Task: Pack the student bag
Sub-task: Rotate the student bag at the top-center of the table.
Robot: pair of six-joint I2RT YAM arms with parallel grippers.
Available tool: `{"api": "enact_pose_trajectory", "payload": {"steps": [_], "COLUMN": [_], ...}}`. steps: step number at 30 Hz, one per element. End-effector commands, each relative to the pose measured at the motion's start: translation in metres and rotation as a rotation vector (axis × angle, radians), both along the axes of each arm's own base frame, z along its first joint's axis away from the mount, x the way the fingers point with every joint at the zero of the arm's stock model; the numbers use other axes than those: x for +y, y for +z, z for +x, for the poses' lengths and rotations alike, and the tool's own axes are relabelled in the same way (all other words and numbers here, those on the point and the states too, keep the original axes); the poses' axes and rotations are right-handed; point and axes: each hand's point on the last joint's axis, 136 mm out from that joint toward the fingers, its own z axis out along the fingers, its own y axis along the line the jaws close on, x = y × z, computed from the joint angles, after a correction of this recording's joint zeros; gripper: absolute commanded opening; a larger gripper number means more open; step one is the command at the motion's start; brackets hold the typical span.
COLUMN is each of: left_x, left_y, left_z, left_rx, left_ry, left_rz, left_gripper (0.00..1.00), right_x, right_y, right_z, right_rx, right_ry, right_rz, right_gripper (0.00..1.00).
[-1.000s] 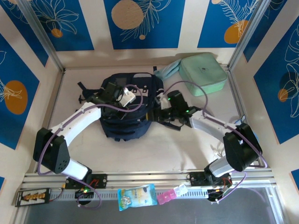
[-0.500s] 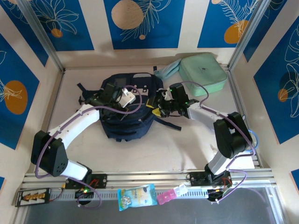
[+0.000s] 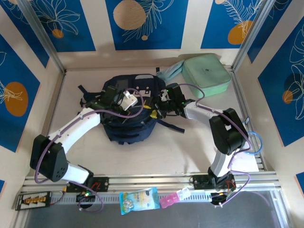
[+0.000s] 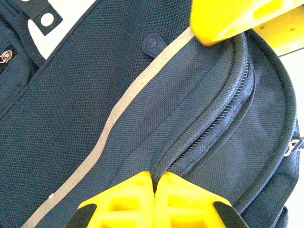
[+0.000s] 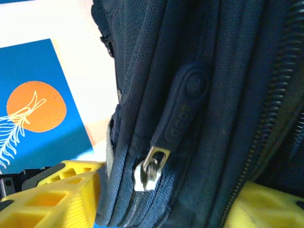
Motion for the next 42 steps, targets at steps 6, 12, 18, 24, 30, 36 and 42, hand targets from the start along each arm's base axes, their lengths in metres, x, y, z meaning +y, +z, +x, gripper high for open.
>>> {"api": "enact_pose_trajectory", "payload": {"steps": [6, 12, 18, 24, 30, 36, 42], "left_x": [0.008, 0.024, 0.004, -0.016, -0.036, -0.053, -0.055], "left_y": [0.025, 0.047, 0.034, 0.022, 0.005, -0.007, -0.021], "left_z": [0.001, 0.002, -0.035, -0.064, -0.075, -0.063, -0.055], "left_rx": [-0.062, 0.027, 0.195, 0.252, 0.236, 0.177, 0.164], "left_ry": [0.08, 0.453, 0.648, 0.727, 0.79, 0.798, 0.849], "left_rz": [-0.067, -0.211, -0.345, -0.332, -0.318, -0.319, -0.33], "left_gripper": [0.5, 0.64, 0.66, 0.66, 0.56, 0.53, 0.44], "right_x": [0.022, 0.028, 0.032, 0.034, 0.036, 0.04, 0.041], "right_y": [0.016, 0.027, 0.03, 0.03, 0.034, 0.042, 0.049], "right_z": [-0.001, -0.003, -0.004, -0.004, -0.003, -0.006, -0.015], "right_rx": [-0.002, -0.041, -0.087, -0.101, -0.13, -0.141, -0.166], "right_ry": [0.057, 0.083, 0.091, 0.101, 0.109, 0.119, 0.167], "right_rz": [0.066, 0.076, 0.06, 0.067, 0.073, 0.092, 0.082], "right_gripper": [0.28, 0.21, 0.19, 0.17, 0.17, 0.16, 0.16]}}
